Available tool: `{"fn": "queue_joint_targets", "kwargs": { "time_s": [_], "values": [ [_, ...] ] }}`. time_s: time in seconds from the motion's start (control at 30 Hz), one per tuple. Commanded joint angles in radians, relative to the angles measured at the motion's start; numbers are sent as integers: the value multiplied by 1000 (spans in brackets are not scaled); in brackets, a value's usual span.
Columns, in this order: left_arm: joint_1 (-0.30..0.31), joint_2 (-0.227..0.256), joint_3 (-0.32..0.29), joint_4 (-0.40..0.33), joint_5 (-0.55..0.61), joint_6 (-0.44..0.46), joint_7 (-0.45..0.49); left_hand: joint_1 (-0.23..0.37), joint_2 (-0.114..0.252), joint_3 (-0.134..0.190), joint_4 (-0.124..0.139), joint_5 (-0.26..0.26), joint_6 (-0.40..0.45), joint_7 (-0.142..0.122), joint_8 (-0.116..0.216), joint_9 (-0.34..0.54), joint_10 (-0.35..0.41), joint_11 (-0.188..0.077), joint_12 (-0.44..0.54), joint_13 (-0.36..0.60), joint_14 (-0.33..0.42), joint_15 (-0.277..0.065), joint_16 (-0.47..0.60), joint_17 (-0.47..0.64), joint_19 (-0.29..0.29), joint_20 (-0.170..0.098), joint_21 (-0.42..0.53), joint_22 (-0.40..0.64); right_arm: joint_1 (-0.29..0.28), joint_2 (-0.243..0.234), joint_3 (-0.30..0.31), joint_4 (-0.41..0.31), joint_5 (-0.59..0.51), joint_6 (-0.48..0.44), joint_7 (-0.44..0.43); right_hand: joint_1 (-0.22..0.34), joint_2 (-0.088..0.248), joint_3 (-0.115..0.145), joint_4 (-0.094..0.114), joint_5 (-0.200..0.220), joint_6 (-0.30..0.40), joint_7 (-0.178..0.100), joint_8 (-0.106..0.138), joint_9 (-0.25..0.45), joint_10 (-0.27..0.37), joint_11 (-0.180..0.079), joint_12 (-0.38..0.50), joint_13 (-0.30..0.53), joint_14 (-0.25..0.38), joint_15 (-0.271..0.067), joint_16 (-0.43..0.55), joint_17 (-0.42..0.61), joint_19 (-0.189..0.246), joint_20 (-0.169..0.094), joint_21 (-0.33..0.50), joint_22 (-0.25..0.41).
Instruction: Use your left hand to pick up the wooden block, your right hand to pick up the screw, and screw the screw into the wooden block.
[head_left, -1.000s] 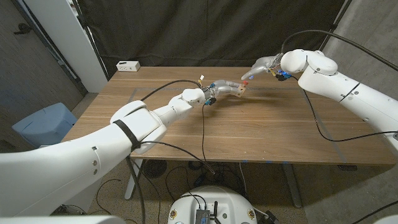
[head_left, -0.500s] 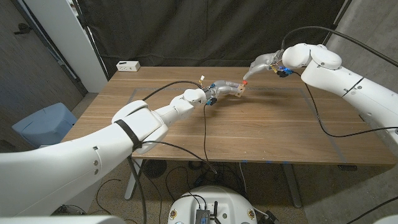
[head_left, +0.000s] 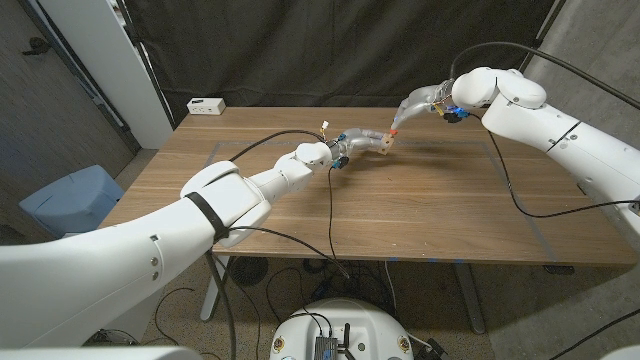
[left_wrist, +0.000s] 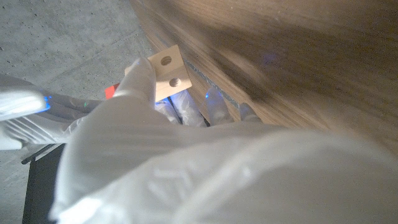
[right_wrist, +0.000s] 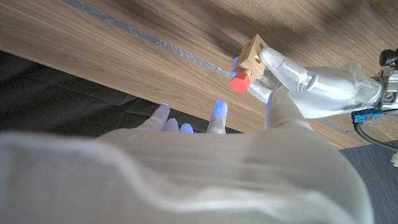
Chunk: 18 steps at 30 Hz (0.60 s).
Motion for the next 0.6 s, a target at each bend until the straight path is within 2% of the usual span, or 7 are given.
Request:
{"fn": "queue_joint_targets", "kwargs": {
  "time_s": [0.03,0.2,0.6],
  "values": [
    [8,0,-3,1,-6,-26,5,-2,0,3,2,1,14,0,8,2,8,-1,3,-1,7,-70,3,6,-1,-5,5,3,6,14,-8,24,-10,-10,-9,24,2,15,1,5,8,-22,-2,1,-2,-14,9,3,-6,-5,8,2,9,-5,9,3],
    [9,0,-6,1,-7,-36,4,-3,1,3,3,1,18,-1,9,2,9,-1,3,-1,8,-73,4,6,0,-7,6,3,3,16,-4,31,-4,-14,-19,42,1,24,0,3,18,-47,-4,-1,5,-29,13,2,2,-11,12,2,16,-6,11,2],
    [17,-2,-14,0,-11,-54,1,-4,2,3,4,-1,23,-4,10,2,10,-1,4,-1,8,-75,5,8,4,-13,8,3,-5,-2,7,23,13,-13,-26,71,1,38,-2,-2,40,-72,-4,-3,12,-43,18,1,12,-17,16,1,25,-10,13,2]
  ]
}}
